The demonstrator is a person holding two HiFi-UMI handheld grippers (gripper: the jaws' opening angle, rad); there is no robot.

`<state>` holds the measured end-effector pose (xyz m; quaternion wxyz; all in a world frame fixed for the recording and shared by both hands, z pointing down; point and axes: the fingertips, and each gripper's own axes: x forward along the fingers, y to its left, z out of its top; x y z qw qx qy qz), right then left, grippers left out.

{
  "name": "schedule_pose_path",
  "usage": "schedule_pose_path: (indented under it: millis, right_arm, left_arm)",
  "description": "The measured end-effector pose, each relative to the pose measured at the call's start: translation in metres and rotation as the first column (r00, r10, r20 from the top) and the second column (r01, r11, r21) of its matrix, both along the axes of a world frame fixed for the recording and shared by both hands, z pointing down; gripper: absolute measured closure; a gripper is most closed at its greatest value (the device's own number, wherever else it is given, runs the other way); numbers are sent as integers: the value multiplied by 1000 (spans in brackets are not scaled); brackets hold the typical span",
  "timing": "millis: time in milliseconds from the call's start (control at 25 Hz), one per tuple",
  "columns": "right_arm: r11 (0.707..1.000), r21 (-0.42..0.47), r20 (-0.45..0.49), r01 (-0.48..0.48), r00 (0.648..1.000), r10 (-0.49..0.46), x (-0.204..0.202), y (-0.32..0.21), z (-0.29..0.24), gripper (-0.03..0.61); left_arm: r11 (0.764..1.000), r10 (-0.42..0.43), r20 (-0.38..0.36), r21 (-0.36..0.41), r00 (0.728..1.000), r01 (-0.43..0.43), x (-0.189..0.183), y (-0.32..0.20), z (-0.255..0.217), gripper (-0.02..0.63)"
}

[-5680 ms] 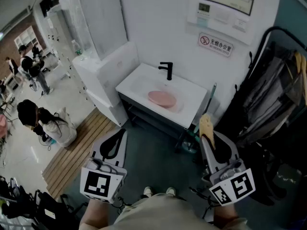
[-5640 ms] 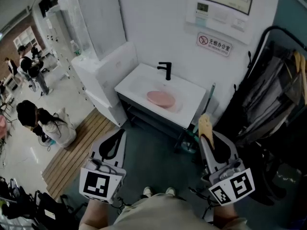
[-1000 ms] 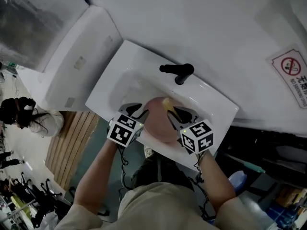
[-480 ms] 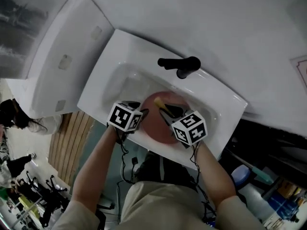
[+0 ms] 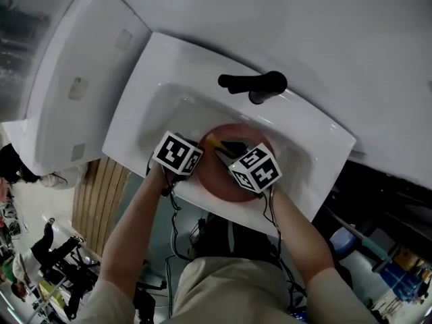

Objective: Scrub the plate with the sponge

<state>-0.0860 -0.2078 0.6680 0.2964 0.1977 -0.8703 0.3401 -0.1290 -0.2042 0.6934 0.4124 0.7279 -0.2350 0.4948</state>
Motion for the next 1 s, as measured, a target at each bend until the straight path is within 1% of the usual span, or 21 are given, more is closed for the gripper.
schedule_pose_path:
  millis: [80, 200, 280, 440, 520, 600, 720, 840, 920, 1000]
  right_arm:
    - [1000, -4, -11, 16, 1000, -16, -5, 1, 6, 496]
    - [999, -7, -41, 39, 998, -39, -8, 2, 18, 497]
    - [999, 2, -74, 44, 996, -44, -7, -1, 23, 497]
    - [999, 29, -217, 27, 976, -20, 13, -14, 41, 497]
    - [999, 29, -291, 29, 957, -19, 32, -17, 49, 499]
    - [998, 19, -367, 53, 929, -42, 53, -16, 56, 499]
    - [994, -11, -449, 105, 888, -98, 78, -7, 60, 499]
    - [987, -71, -497, 147, 853, -163, 98, 10, 57, 499]
    - [980, -124, -487, 154, 851, -196, 104, 25, 52, 499]
    - [967, -187, -459, 171, 855, -240, 108, 44, 43, 499]
  left_arm:
    - [1000, -22, -14, 2, 1000, 22, 1, -2, -1, 532]
    - [996, -82, -48, 20, 995, 83, 5, -8, -4, 551]
    - [995, -93, -45, 31, 995, 94, 5, -10, -3, 555]
    - [992, -118, -43, 50, 992, 120, 2, -14, -4, 563]
    - [988, -144, -49, 55, 988, 147, 1, -17, -5, 568]
    - [985, -161, -48, 63, 986, 164, 0, -18, -5, 572]
    - [982, -169, -36, 80, 985, 171, -3, -19, -6, 575]
    - [979, -175, -25, 97, 984, 177, -5, -20, -6, 578]
    - [978, -177, -16, 107, 984, 178, -6, -20, -5, 581]
    - [978, -173, -5, 117, 985, 173, -7, -19, -5, 586]
